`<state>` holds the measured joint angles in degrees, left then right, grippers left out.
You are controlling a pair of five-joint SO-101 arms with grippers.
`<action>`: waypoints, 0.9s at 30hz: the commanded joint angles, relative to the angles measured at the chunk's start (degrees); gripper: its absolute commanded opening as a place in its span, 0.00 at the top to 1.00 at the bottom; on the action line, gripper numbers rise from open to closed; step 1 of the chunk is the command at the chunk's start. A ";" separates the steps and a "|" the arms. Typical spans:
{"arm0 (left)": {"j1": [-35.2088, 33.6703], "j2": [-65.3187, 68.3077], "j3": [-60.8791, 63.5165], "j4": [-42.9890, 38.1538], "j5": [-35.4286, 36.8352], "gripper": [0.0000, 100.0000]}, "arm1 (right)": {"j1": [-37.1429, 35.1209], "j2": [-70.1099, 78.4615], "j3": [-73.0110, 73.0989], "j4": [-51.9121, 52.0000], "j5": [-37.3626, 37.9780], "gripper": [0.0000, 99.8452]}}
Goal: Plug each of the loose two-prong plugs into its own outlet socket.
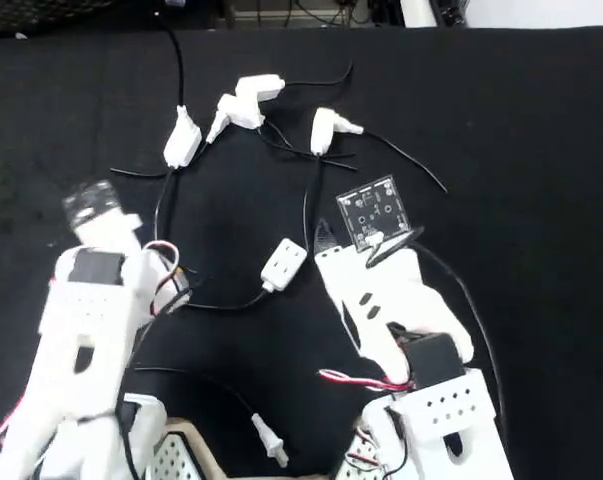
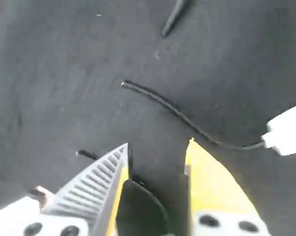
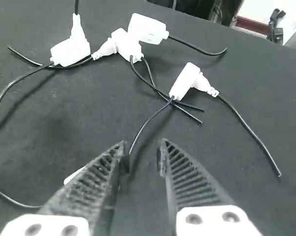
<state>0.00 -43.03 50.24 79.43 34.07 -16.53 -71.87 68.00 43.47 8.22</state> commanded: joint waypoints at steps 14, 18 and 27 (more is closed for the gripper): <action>5.58 -40.09 26.59 -8.44 20.40 0.81 | 0.79 -0.31 -0.57 -0.26 -4.40 0.89; -2.33 -41.32 21.76 -8.44 20.48 0.80 | -5.89 0.04 -2.33 4.92 -3.96 0.89; -29.23 -32.79 4.44 -8.62 20.31 0.80 | -17.93 20.97 -12.00 9.93 -0.88 0.89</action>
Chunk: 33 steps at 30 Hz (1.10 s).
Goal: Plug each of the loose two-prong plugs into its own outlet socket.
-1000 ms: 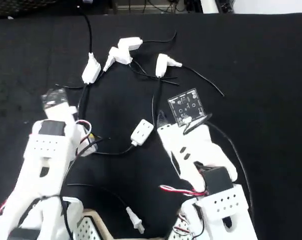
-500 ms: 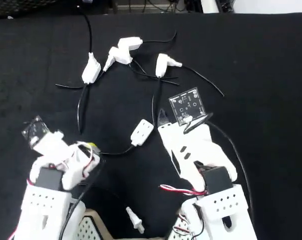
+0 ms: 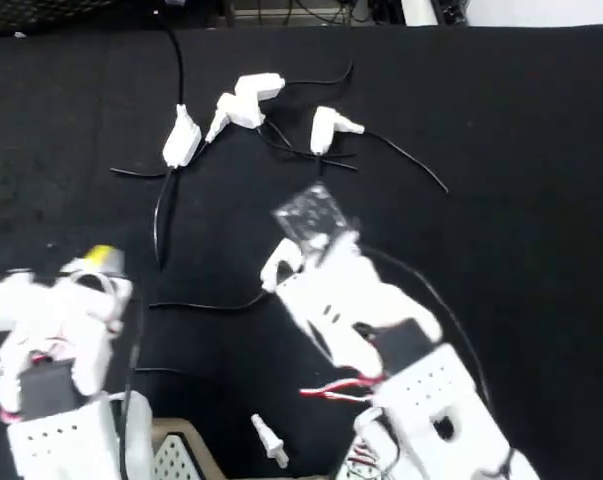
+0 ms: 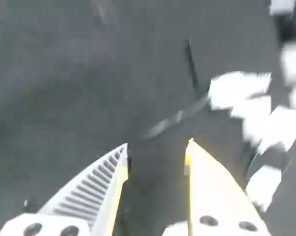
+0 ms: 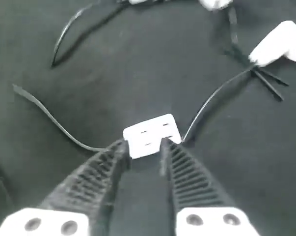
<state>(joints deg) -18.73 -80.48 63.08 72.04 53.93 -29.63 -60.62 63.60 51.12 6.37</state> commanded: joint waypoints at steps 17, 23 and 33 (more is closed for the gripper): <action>-38.11 17.67 -5.58 -2.37 0.26 0.80 | -32.97 23.16 -6.11 3.78 -1.85 0.89; -42.15 17.76 -1.63 -2.29 -2.02 0.80 | -34.99 23.34 -3.65 2.81 -2.20 0.89; -46.46 17.58 0.40 -2.37 -2.20 0.80 | -36.57 23.43 -0.40 -1.14 -2.90 0.89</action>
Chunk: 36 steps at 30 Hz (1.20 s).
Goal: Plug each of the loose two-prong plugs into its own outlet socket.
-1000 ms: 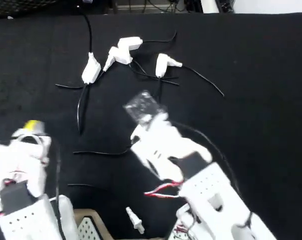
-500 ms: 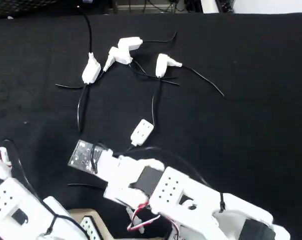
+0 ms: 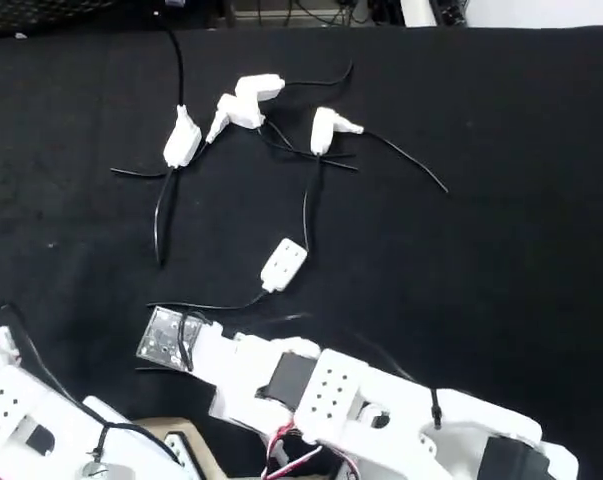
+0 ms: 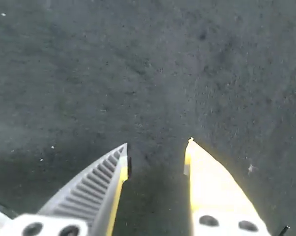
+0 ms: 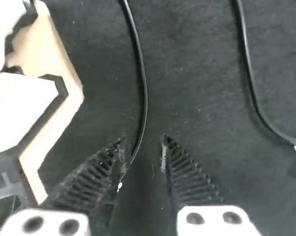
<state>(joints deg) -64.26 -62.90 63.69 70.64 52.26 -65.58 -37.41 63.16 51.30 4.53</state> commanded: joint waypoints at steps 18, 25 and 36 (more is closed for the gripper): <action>-11.65 0.18 -4.18 1.58 -3.52 0.80 | -1.23 28.97 -21.58 13.71 -2.29 0.89; -12.18 0.18 -4.62 1.58 -3.60 0.80 | -7.65 29.41 -21.41 14.07 -2.73 0.89; -15.16 0.18 -3.82 1.58 -6.68 0.80 | -6.24 33.63 -21.05 15.30 -2.29 0.89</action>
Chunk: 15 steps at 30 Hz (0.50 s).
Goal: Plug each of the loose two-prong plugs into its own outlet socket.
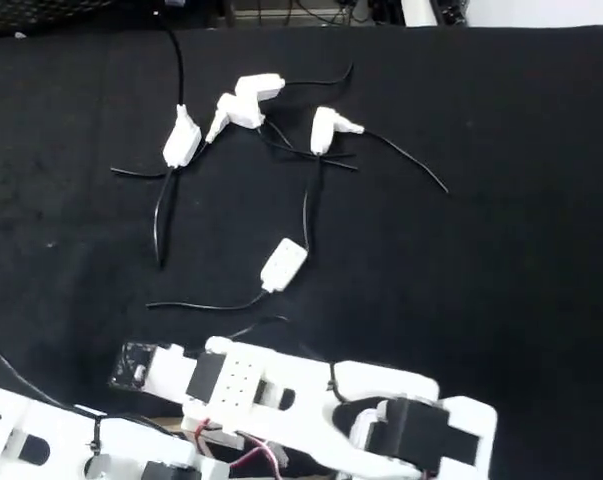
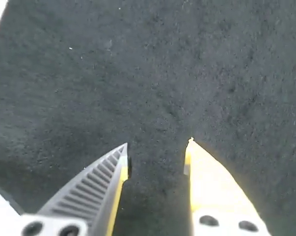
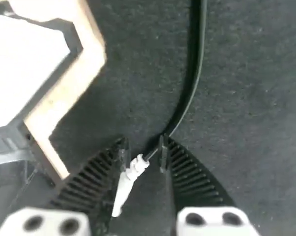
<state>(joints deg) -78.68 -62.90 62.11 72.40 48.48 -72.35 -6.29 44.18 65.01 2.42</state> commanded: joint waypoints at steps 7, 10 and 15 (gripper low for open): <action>-1.36 0.09 0.13 -0.26 -6.07 0.80 | 6.24 16.40 -11.82 8.88 -0.09 0.89; -1.36 -0.09 0.13 -0.26 -6.07 0.80 | 6.07 20.79 -16.04 10.81 -0.09 0.94; -1.36 -0.26 0.13 -0.26 -6.07 0.80 | 5.98 20.62 -18.15 10.99 -0.09 0.95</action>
<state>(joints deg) -79.56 -62.90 62.73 72.40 42.86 -66.99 13.93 28.09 75.74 2.42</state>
